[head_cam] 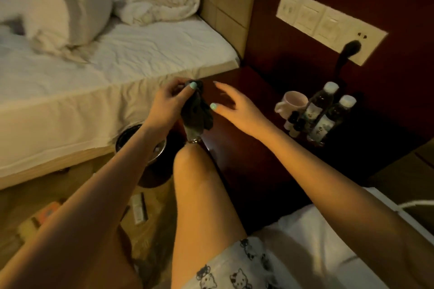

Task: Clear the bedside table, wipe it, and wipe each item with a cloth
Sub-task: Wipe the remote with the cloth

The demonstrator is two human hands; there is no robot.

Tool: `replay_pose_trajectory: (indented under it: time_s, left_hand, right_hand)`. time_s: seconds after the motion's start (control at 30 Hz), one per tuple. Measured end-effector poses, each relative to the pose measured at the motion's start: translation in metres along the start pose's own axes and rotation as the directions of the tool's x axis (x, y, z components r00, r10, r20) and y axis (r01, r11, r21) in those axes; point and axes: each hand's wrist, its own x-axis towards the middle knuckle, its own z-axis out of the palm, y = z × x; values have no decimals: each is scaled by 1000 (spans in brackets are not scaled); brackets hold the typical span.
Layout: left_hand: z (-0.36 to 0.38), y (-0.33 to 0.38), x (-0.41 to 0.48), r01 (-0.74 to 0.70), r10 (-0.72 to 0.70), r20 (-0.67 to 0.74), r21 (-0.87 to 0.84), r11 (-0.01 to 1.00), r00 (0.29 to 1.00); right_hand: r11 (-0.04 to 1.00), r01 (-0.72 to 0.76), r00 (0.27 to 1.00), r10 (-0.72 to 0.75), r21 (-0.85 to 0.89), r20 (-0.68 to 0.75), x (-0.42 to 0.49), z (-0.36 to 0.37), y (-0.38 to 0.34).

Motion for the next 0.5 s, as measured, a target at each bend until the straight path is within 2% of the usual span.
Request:
replay_pose_trajectory:
  time_s: [0.1, 0.23, 0.33, 0.5]
  left_hand:
    - [-43, 14, -21, -7, 9, -45, 29, 1000, 999]
    - [-102, 24, -50, 29, -26, -48, 53, 998, 998]
    - [-135, 25, -69, 50, -46, -51, 77, 996, 998]
    - [-175, 10, -89, 99, -97, -27, 91, 991, 995]
  right_hand:
    - [997, 25, 987, -37, 72, 159, 8, 34, -31]
    - [950, 1, 977, -67, 312, 201, 13, 71, -65]
    - [962, 39, 968, -104, 269, 229, 17, 98, -82]
    - [982, 22, 957, -76, 189, 280, 26, 147, -91]
